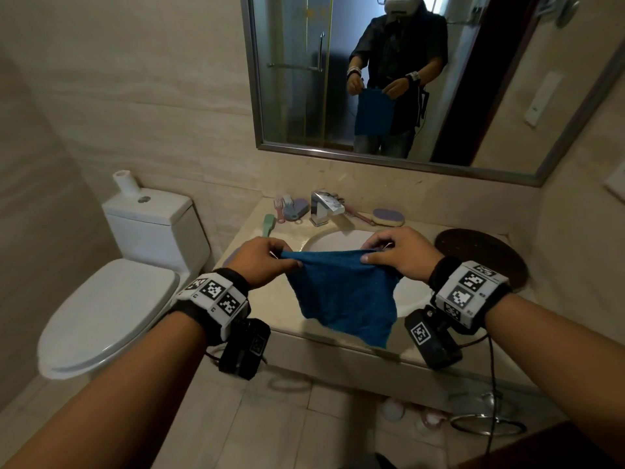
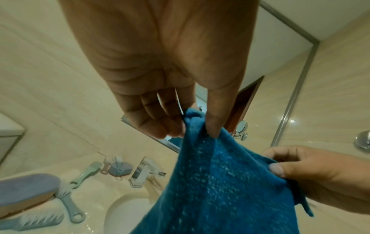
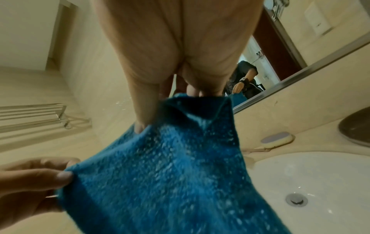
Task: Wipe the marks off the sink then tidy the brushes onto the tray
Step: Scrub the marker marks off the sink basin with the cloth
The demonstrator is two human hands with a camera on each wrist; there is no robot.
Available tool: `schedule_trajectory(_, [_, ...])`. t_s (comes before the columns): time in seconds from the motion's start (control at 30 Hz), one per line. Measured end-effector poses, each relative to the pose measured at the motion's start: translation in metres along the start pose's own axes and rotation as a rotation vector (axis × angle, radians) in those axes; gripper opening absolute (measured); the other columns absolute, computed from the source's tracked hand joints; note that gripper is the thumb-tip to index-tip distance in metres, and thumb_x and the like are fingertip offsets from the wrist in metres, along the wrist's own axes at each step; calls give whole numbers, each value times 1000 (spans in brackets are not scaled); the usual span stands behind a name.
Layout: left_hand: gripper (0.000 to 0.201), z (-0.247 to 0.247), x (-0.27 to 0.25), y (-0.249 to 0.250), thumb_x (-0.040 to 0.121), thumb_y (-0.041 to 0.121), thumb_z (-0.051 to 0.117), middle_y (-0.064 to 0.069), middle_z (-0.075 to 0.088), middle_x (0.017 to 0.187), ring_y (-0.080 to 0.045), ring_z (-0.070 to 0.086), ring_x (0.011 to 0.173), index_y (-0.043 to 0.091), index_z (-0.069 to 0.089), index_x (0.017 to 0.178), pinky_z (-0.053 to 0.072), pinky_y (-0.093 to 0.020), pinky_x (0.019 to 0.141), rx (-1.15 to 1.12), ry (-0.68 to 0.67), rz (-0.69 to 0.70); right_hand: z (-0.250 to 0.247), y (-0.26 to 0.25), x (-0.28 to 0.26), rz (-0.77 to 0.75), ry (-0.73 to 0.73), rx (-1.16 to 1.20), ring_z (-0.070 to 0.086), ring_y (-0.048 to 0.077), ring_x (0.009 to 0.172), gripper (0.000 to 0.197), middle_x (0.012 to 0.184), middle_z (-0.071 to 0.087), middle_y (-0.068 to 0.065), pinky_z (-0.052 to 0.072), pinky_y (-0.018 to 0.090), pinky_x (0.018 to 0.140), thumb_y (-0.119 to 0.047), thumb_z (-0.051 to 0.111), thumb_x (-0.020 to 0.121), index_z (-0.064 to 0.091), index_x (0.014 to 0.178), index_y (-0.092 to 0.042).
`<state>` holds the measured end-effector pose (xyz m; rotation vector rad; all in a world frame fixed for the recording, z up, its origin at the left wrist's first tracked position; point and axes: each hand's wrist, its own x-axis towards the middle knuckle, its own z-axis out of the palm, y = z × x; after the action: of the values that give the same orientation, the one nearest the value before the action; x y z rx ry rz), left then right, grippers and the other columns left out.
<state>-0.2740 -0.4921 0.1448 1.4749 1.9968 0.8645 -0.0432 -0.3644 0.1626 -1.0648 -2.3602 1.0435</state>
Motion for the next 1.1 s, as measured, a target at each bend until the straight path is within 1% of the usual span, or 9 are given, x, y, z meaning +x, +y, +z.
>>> schedule_trajectory(0.13, [15,-8,1,3,85,25,66,-6,66,87,-22,62,85,12,69,78,49,-33,78,86,33,10,-12,9,2,23,-22,-50,57,4,73,10,86,66,0,47,12,68,-10,69,82,72,91,-13])
schedule_trajectory(0.23, [20,-9,0,1,86,24,65,-5,62,79,-18,58,69,7,66,76,45,-26,62,53,10,12,-18,18,2,72,-26,-104,58,13,85,15,91,65,1,48,27,81,-9,63,86,72,99,-11])
schedule_trajectory(0.3, [23,-9,-1,-3,89,25,62,1,57,70,-16,52,64,15,59,68,41,-26,60,45,-6,6,-18,21,-1,117,-41,-74,57,17,88,17,90,63,-1,51,31,78,-11,57,91,69,102,-12])
schedule_trajectory(0.43, [22,-4,-2,-11,92,32,55,-1,66,80,-22,63,84,27,61,72,50,-40,81,110,-110,-33,-8,24,0,213,-3,31,57,22,97,20,102,60,6,54,26,65,-15,50,95,65,108,-14])
schedule_trajectory(0.6, [13,11,-7,-3,92,21,58,-1,64,69,-11,61,62,16,58,79,45,-15,51,-66,-74,-110,15,17,6,355,185,117,59,20,74,18,81,60,9,53,25,53,-21,63,87,64,86,-4])
schedule_trajectory(0.7, [16,22,-6,6,90,21,60,-7,67,70,-20,64,65,15,57,76,49,-22,55,-159,-52,-126,31,11,10,433,128,204,57,17,64,21,74,58,7,49,22,47,-23,64,87,60,71,-10])
schedule_trajectory(0.77, [17,29,-4,12,91,20,59,-8,67,73,-21,64,66,15,56,75,48,-24,57,-214,-76,-121,41,2,9,456,39,373,58,16,65,14,77,59,8,50,19,45,-16,62,88,62,77,-9])
schedule_trajectory(0.87, [17,39,-3,21,92,16,58,-10,67,78,-18,64,65,15,55,75,47,-21,56,-268,-72,-95,52,-13,6,398,-95,526,61,14,70,13,82,61,7,55,16,54,-5,59,88,63,101,-3])
schedule_trajectory(1.1, [15,45,0,24,90,17,59,-18,69,89,-32,67,85,19,58,75,55,-39,72,-257,-55,-77,59,-31,0,230,-220,418,60,16,84,26,92,63,11,50,25,79,6,52,85,63,108,0])
